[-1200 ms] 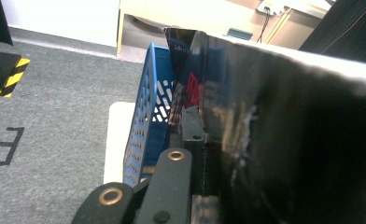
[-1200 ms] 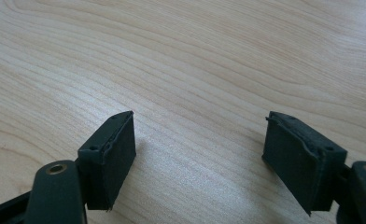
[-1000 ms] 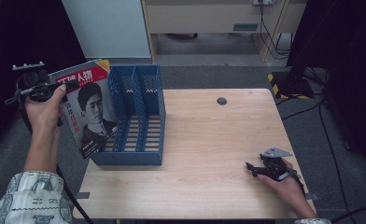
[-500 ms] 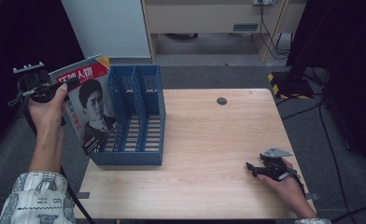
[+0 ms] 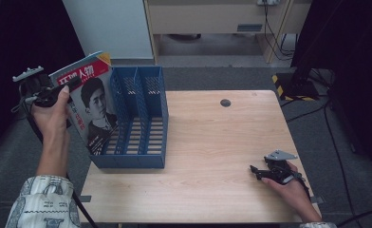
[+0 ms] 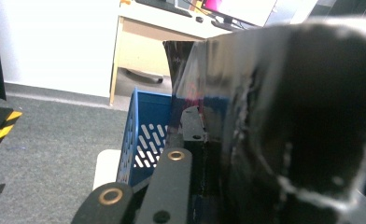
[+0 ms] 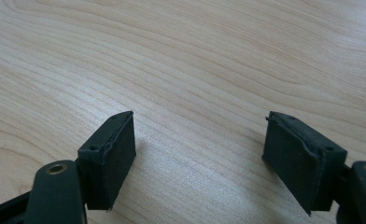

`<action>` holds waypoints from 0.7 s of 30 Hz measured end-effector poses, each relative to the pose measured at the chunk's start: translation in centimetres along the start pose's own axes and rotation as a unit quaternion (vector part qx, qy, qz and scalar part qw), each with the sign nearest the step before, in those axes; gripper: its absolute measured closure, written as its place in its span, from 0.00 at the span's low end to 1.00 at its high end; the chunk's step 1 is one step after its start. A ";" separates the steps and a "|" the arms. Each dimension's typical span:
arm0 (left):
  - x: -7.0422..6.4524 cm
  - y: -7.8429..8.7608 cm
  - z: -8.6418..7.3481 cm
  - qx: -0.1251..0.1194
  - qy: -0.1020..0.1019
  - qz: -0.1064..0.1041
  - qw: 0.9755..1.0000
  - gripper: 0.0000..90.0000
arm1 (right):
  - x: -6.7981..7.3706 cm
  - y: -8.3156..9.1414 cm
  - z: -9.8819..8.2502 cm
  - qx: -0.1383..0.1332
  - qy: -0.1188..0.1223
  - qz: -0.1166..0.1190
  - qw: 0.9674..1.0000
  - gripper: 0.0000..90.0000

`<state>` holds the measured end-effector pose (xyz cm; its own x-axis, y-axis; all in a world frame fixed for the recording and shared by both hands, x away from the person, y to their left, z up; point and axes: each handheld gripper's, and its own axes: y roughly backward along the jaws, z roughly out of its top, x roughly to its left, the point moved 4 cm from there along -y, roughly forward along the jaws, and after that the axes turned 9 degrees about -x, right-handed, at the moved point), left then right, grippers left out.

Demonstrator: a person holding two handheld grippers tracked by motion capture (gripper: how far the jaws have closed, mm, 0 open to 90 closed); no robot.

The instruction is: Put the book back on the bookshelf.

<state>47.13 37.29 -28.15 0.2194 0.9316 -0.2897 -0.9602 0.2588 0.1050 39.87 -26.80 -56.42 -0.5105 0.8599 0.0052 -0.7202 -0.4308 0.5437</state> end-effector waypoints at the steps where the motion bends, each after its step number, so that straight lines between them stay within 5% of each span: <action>1: 0.0 0.0 -0.1 -0.004 0.000 0.000 1.000 0.96 | 0.0 0.0 0.0 0.000 0.000 0.000 1.000 0.28; 16: 0.2 -0.1 -2.0 -0.055 0.002 0.002 0.999 0.96 | 0.0 0.0 0.0 0.001 0.001 0.000 1.000 0.28; 21: -0.1 -0.2 -2.8 -0.061 -0.013 0.002 0.998 0.96 | 0.0 0.0 0.0 0.001 0.001 0.000 1.000 0.28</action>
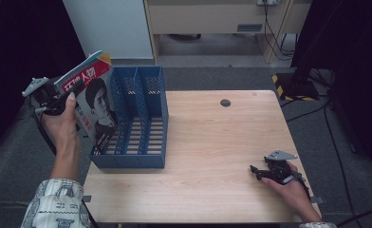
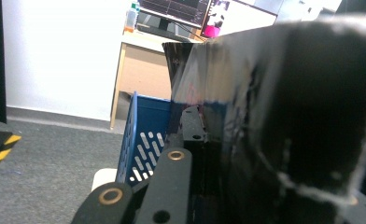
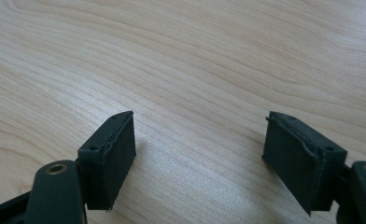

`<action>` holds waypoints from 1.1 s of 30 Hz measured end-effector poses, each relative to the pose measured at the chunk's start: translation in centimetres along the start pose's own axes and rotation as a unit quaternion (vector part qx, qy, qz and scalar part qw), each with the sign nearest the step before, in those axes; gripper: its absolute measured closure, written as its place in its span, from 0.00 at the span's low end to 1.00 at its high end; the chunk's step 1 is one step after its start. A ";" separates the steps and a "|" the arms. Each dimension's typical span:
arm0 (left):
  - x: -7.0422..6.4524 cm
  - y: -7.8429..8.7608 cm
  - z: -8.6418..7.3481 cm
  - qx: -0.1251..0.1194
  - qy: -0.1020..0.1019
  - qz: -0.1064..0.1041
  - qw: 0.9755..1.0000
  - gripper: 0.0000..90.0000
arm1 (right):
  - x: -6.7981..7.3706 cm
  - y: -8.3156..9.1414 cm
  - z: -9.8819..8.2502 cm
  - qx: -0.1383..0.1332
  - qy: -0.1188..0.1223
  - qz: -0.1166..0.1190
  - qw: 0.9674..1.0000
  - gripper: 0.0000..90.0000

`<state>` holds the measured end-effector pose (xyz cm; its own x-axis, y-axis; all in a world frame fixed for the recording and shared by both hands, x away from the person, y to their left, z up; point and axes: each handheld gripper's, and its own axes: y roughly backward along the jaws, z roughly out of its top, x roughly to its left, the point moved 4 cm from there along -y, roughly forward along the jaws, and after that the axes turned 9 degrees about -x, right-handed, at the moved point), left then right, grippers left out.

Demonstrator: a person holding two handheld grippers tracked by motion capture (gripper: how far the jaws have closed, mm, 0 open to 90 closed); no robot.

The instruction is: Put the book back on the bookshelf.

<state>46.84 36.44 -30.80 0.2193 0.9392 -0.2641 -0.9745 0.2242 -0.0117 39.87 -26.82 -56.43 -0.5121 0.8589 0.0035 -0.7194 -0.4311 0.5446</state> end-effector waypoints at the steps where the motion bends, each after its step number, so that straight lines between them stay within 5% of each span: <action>1: -0.1 0.0 -0.1 -0.002 -0.007 0.000 1.000 0.96 | 0.0 0.0 0.0 0.000 0.000 0.000 1.000 0.28; 6: -0.6 -0.1 -1.0 -0.004 -0.021 -0.006 1.000 0.96 | 0.0 0.0 0.0 0.000 0.000 0.000 1.000 0.28; 16: -0.5 -0.2 -3.0 -0.013 -0.009 0.001 1.000 0.96 | 0.1 0.0 0.0 0.001 -0.002 -0.001 1.000 0.28; 33: -0.2 -0.3 -6.0 0.005 0.003 -0.005 1.000 0.95 | 0.0 0.0 0.0 0.000 -0.001 -0.001 1.000 0.28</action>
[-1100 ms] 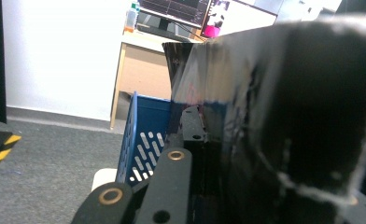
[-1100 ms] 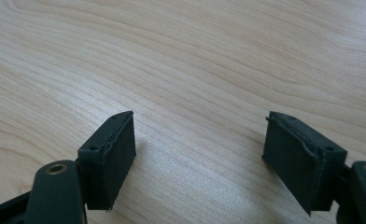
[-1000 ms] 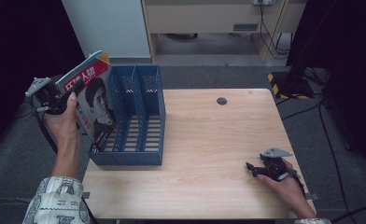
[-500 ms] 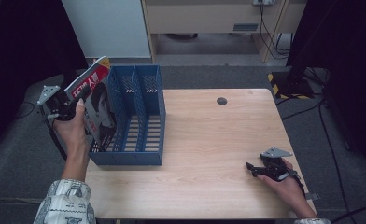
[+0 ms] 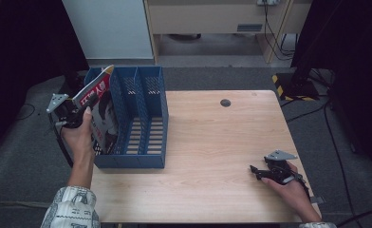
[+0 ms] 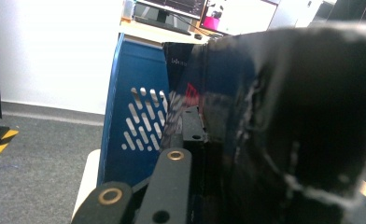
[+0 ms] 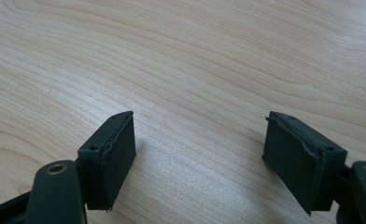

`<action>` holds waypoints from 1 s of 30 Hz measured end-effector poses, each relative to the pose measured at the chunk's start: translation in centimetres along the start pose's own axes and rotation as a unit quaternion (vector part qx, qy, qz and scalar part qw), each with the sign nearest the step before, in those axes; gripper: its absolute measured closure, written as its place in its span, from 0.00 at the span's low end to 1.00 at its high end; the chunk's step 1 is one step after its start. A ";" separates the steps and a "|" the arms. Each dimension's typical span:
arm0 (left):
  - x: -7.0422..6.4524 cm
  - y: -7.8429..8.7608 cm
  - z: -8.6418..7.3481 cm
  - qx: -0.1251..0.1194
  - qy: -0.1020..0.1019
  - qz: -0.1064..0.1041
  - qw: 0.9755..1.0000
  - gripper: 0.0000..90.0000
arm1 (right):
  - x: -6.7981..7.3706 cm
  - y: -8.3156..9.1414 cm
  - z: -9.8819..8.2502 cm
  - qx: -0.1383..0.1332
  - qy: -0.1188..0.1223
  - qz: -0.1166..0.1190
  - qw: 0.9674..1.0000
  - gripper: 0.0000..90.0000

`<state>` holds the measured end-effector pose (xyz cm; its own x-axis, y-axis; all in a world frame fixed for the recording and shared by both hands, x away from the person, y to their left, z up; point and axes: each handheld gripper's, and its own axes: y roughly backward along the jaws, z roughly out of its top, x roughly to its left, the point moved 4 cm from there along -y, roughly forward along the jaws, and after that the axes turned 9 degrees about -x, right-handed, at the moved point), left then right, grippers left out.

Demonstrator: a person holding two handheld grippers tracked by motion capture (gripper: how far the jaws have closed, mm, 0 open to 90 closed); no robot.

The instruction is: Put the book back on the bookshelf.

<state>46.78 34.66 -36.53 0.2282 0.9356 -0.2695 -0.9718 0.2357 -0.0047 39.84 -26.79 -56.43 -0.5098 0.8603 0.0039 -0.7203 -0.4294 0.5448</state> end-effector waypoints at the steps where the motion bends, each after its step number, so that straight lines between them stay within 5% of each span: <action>1: 0.1 0.1 -0.1 -0.002 0.004 -0.001 1.000 0.95 | 0.0 0.0 0.0 0.000 0.000 0.000 1.000 0.28; 30: 1.9 0.6 -1.5 0.032 0.032 0.022 0.999 0.92 | 0.0 0.0 0.0 0.000 0.000 0.000 1.000 0.28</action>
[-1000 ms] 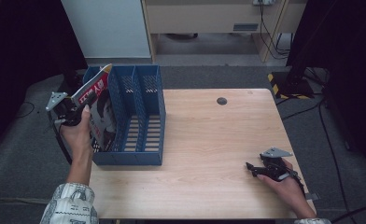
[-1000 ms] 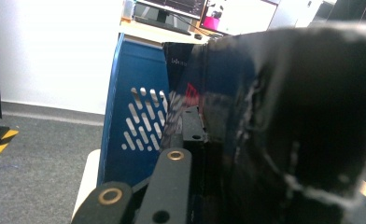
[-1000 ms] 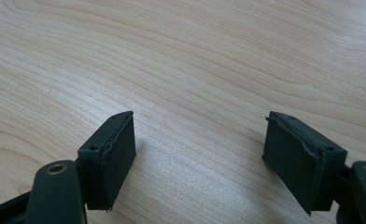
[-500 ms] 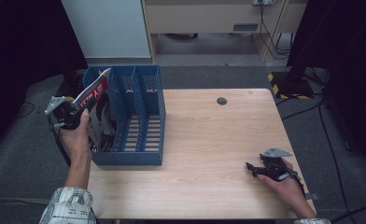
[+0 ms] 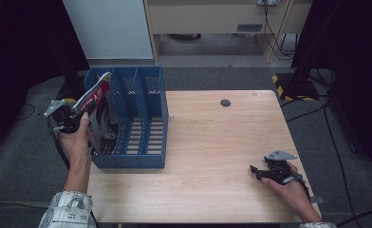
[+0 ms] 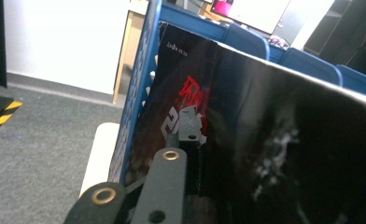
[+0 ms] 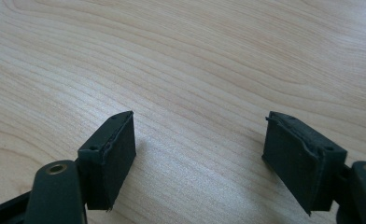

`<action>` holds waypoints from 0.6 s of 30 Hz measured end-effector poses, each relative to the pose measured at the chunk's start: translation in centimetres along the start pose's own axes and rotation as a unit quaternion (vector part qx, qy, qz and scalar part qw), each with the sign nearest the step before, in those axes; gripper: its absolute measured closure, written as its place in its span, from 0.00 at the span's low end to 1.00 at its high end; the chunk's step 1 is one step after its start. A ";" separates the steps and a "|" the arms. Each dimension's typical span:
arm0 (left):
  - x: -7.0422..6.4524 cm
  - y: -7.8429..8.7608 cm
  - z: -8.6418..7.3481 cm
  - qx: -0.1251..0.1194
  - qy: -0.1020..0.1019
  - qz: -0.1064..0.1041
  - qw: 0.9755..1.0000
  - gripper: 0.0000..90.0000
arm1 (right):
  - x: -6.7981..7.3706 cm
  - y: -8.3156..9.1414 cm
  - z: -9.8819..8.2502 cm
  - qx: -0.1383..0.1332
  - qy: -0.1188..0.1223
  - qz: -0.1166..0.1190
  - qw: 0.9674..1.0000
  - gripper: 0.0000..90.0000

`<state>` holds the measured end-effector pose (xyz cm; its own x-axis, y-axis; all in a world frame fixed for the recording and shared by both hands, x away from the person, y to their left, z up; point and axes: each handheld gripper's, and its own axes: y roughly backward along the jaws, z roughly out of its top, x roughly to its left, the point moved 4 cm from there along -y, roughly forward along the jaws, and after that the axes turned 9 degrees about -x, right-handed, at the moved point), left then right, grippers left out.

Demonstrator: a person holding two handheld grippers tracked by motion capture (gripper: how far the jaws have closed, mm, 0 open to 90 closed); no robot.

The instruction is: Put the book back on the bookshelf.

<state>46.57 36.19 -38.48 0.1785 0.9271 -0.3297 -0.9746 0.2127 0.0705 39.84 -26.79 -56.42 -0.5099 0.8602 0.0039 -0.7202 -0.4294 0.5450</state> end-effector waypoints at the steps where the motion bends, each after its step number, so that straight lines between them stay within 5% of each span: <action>1: 0.1 0.0 0.0 0.002 0.001 0.001 1.000 0.92 | 0.0 0.0 0.0 0.000 -0.001 0.000 1.000 0.28; 18: -0.1 0.0 0.4 0.027 -0.016 0.011 0.999 0.90 | 0.1 0.0 0.0 0.001 -0.002 0.000 1.000 0.28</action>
<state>46.62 36.24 -38.11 0.1617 0.9408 -0.2978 -0.9698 0.2074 0.1286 39.79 -26.75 -56.43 -0.5084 0.8611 0.0076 -0.7190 -0.4293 0.5466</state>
